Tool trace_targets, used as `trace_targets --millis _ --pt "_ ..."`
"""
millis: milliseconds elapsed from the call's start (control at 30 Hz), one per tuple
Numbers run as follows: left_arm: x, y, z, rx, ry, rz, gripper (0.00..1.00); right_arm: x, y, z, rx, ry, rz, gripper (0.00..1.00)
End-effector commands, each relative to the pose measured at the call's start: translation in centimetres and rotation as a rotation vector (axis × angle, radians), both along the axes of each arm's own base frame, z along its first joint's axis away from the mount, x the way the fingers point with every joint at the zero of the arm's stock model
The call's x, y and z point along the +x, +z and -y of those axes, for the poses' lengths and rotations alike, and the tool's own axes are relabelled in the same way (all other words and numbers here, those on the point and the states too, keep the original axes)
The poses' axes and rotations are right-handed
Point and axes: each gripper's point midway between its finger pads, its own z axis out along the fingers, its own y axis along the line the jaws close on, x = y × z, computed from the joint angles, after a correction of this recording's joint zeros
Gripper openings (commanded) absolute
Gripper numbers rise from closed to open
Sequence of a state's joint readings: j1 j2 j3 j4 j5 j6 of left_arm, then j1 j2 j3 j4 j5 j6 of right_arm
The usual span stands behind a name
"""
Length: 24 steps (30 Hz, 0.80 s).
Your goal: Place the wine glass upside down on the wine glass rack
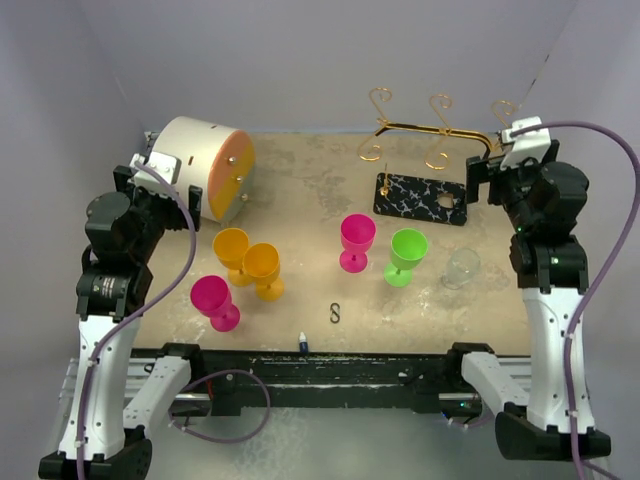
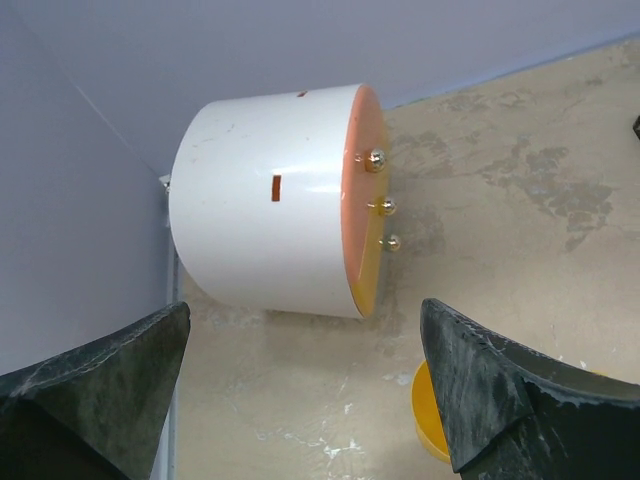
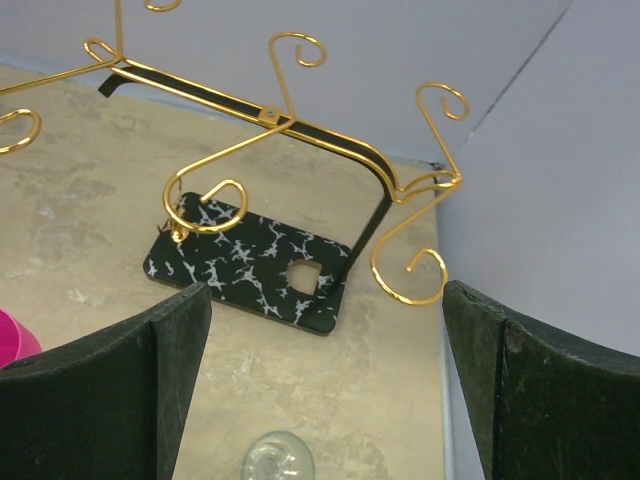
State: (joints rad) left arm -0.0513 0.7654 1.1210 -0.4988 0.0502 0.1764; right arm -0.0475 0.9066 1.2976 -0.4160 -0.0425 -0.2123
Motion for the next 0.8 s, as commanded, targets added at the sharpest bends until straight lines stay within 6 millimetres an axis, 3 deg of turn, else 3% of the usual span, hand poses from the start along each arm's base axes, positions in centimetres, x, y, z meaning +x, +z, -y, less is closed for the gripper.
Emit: trace_targets --millis 0,133,333,533,767 --pt "0.6 -0.2 0.9 0.021 -0.065 0.022 0.99 2.6 1.5 -2.4 0.02 0.098 0.042 1.0" --pt "0.7 -1.1 1.4 0.021 -0.098 0.008 0.99 4.6 0.9 -4.4 0.038 0.122 0.041 1.0" --pt "0.8 -0.7 1.3 0.015 -0.085 0.014 0.99 7.8 -0.9 -7.0 0.088 0.135 -0.005 0.99" --pt "0.7 -0.4 2.0 -0.003 -0.125 0.014 0.99 10.5 -3.1 -7.9 0.109 0.103 -0.067 0.96" --pt "0.6 0.1 2.3 -0.012 -0.136 0.02 0.99 11.7 -5.1 -7.5 0.111 0.037 -0.12 0.94"
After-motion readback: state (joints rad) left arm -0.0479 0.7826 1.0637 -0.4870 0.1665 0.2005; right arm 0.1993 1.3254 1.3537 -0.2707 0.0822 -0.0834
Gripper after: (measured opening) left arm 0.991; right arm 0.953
